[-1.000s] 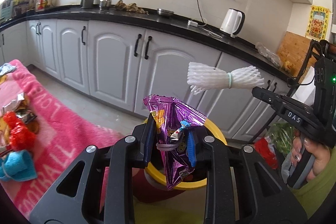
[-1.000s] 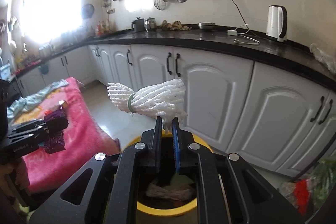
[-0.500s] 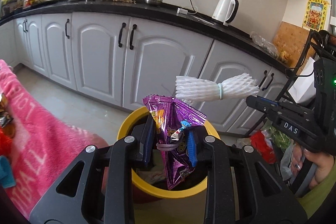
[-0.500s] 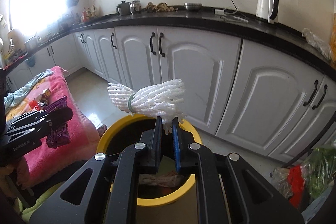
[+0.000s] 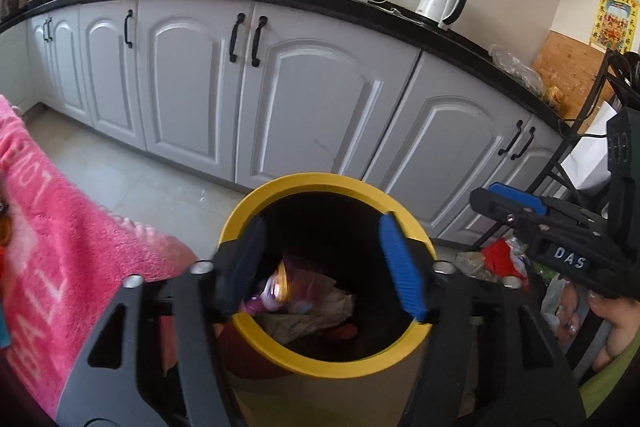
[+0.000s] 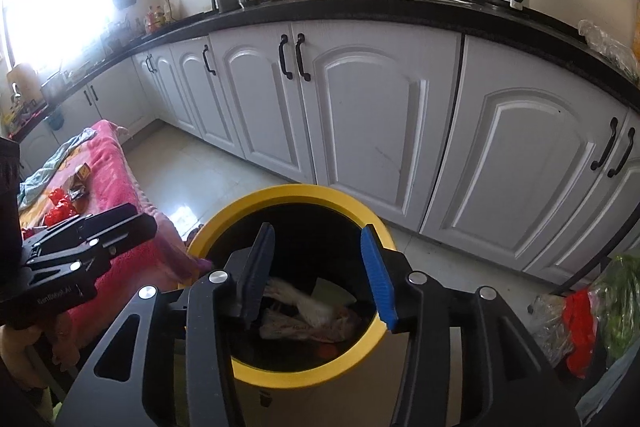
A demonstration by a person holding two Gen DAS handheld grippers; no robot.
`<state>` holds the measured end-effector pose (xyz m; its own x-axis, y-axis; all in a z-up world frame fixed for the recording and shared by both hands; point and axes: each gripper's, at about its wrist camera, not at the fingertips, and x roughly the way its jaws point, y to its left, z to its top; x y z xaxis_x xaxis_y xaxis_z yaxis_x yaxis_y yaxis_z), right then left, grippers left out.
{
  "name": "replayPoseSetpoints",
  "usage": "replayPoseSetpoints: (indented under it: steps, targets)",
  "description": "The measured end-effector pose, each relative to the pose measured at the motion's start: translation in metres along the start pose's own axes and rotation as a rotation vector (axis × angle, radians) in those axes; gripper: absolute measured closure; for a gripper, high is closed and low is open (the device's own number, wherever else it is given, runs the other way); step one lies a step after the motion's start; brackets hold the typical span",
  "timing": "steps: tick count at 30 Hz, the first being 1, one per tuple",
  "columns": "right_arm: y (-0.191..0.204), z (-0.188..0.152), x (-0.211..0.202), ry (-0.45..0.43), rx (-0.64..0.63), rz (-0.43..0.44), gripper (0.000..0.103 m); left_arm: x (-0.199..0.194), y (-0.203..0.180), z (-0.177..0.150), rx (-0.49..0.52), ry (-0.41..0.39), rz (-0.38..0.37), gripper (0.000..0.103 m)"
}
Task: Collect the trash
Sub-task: 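Open both tools to drop the wrapper and netting into the bin, then move both open tools back over the trash on the table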
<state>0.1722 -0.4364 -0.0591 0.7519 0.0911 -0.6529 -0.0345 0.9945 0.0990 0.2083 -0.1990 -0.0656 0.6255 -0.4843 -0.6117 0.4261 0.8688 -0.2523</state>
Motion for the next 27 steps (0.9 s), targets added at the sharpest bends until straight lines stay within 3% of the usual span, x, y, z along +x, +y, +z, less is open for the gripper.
replayPoseSetpoints:
  steps: [8,18,27]
  targets:
    - [0.006,0.006,-0.012,-0.055,0.011,0.025,0.046,-0.018,0.014,0.002,-0.031,-0.035,0.034,0.012]
    - [0.026,0.013,-0.028,-0.108,-0.011,0.051,0.033,-0.054,0.044,0.005,-0.090,-0.088,0.111,0.011]
    - [0.061,0.017,-0.036,-0.141,-0.067,0.103,0.027,-0.103,0.083,0.000,-0.152,-0.155,0.205,0.011]
